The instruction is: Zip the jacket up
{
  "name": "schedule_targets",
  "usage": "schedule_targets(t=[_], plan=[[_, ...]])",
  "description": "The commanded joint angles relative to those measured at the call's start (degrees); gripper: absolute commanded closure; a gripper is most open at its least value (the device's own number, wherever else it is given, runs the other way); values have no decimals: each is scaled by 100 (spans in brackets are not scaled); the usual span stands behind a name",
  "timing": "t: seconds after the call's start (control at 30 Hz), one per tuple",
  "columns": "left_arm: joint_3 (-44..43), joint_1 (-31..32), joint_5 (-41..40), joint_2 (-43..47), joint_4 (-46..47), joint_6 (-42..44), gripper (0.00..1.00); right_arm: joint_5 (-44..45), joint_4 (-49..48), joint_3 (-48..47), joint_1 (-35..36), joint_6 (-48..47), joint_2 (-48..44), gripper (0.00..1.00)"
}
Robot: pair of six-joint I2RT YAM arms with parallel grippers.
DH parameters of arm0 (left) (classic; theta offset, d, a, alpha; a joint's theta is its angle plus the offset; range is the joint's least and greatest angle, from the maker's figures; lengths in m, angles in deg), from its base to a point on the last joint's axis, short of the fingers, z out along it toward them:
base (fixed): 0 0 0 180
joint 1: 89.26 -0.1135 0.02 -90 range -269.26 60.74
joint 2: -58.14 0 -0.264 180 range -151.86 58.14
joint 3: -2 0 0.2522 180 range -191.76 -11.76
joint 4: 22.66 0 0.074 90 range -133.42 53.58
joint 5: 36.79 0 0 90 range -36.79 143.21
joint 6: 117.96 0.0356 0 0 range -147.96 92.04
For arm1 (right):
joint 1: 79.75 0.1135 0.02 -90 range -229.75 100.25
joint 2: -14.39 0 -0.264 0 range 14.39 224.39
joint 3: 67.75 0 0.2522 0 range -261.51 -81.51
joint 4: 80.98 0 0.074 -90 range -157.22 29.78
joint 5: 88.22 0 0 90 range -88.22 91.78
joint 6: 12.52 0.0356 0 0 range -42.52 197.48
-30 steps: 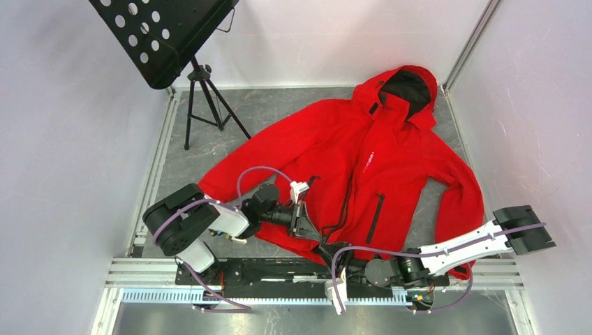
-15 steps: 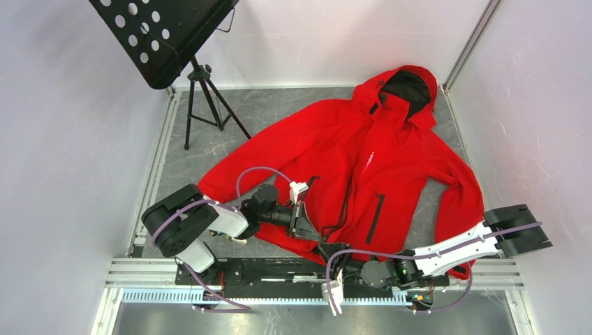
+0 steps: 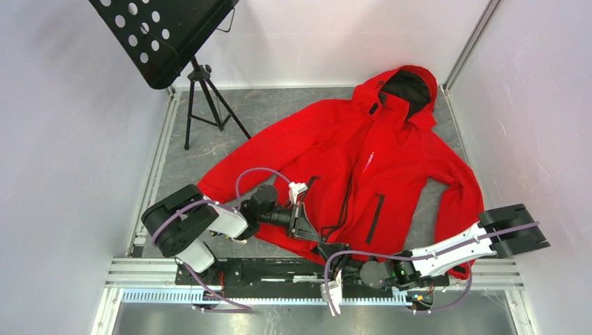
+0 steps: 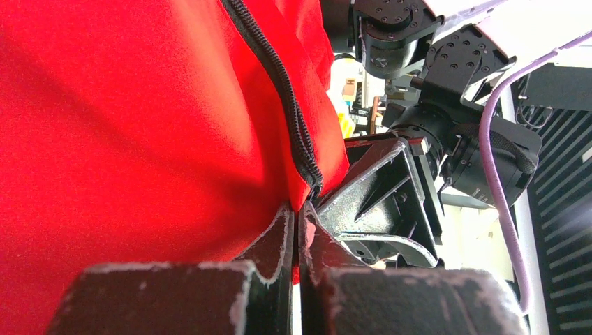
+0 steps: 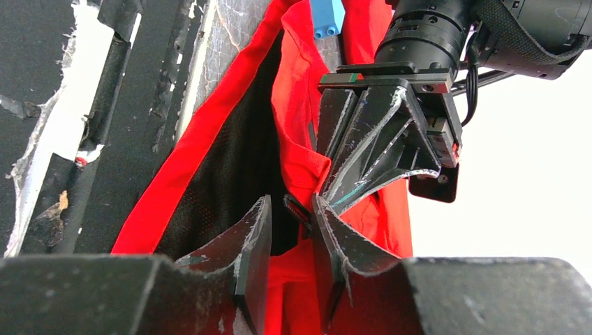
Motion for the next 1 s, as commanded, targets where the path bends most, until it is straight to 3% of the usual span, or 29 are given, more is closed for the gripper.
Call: schedule_targets(t=[0.0,0.4,0.57,0.63,0.87,0.97], plan=[[59,3,220,209,338,-223,98,152,-500,60,37,-85,53,68],[24,7,230,173,389,-246,98,343,-895,159,36,-271,269,74],[40,7,230,179,408,-261,98,494,-1014,206,35,-243,293,88],[50,7,220,203,408,-260,98,519,-1029,208,28,-99,243,99],[155,12,133,208,341,-160,98,-754,-454,240,-898,1888,-752,100],[190,33,30,278,104,-11,98,-761,-392,232,-1254,2659,-1028,100]])
